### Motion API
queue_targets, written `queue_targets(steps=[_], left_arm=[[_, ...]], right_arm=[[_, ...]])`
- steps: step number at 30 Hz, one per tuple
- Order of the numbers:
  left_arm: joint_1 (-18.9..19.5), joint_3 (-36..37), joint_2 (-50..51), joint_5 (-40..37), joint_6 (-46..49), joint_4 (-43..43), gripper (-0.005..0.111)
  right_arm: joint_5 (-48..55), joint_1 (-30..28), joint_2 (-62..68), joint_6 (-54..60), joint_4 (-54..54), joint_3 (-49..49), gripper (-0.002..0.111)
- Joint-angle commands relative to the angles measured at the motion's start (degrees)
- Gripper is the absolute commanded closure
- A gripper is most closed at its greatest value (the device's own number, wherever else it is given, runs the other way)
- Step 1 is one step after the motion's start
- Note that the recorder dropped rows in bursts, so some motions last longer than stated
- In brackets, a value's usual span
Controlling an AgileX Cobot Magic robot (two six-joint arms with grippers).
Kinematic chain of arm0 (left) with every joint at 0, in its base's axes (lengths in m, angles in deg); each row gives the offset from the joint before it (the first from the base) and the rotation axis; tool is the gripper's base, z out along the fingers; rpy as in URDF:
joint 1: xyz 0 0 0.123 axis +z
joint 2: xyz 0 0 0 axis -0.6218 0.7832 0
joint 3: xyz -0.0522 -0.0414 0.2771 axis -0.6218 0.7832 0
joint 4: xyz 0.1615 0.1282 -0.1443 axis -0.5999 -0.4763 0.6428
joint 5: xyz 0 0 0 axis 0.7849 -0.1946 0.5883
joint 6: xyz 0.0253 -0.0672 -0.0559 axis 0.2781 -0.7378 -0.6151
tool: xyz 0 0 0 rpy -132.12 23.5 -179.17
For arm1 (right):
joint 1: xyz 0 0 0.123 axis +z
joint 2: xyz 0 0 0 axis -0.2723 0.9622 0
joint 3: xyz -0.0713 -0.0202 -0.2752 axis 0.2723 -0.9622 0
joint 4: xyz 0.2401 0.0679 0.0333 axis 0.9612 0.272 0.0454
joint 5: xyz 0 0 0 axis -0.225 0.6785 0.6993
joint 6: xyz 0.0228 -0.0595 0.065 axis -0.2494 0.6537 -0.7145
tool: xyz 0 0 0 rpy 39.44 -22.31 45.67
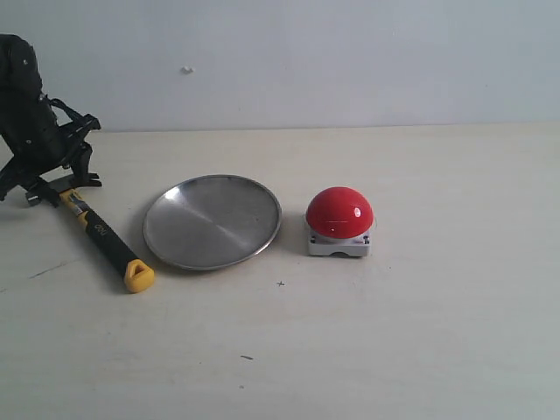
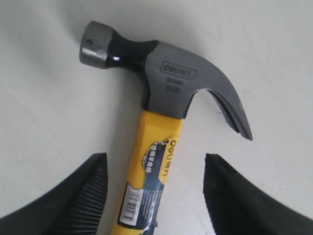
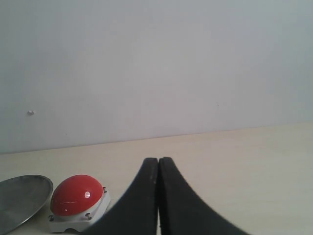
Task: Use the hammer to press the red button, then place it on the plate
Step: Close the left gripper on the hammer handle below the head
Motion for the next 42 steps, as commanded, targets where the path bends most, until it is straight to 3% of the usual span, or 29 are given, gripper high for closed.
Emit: queue_targets(steps=[1, 17, 20, 24, 26, 34, 42], left_arm=[[0.08, -0.40, 1.51, -0.14, 0.24, 0.04, 0.050], [0.29, -0.40, 3.93, 2.11, 0.45, 0.15, 0.053], [0.29, -0.40, 3.93, 2.11, 1.45, 0.15, 0.069], [0.29, -0.40, 3.93, 2.55, 3.03, 0.04, 0.100], [0.29, -0.40, 3.93, 2.55, 3.03, -0.08, 0.106], [0.29, -0.40, 3.93, 4.29, 3.03, -1.41, 0.092], [0.29, -0.40, 3.93, 1.43, 6.33, -1.26, 0.091]], right_arm=[[-0.28, -0.34, -0.40, -0.17, 0.00, -0.23, 0.108], [-0.28, -0.34, -0.40, -0.17, 0.00, -0.23, 0.108], [-0.28, -0.34, -0.40, -0.17, 0.00, -0.23, 0.108], [-0.28, -0.34, -0.40, -0.17, 0.00, -0.23, 0.108], [-0.28, -0.34, -0.40, -0.17, 0.00, -0.23, 0.108], [-0.28, -0.34, -0.40, -0.17, 0.00, -0.23, 0.108], [-0.28, -0.34, -0.40, -0.17, 0.00, -0.23, 0.108]])
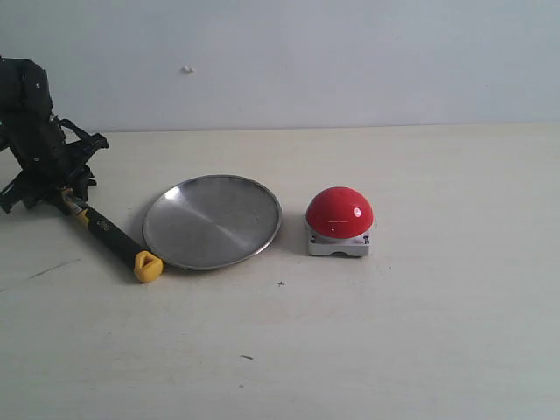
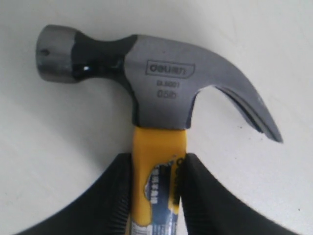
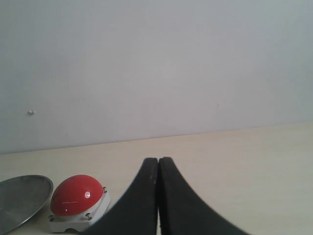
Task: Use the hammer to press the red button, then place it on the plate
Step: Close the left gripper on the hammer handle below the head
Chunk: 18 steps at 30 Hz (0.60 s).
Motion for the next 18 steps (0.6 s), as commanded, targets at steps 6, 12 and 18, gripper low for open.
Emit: queue_targets(steps=[6, 12, 18], left_arm=[[0.29, -0.22, 0.04, -5.16, 10.28, -0.24, 0.091], [0.29, -0.22, 0.04, -9.86, 16.39, -0.44, 0.091], [0.29, -0.22, 0.04, -10.56, 18.73, -0.44, 0.091]], right_arm=[[-0.28, -0.34, -0.40, -0.17, 0.00, -0.23, 0.108], [-0.28, -0.34, -0.40, -0.17, 0.00, -0.23, 0.108], [-0.28, -0.34, -0.40, -0.17, 0.00, -0.23, 0.108]])
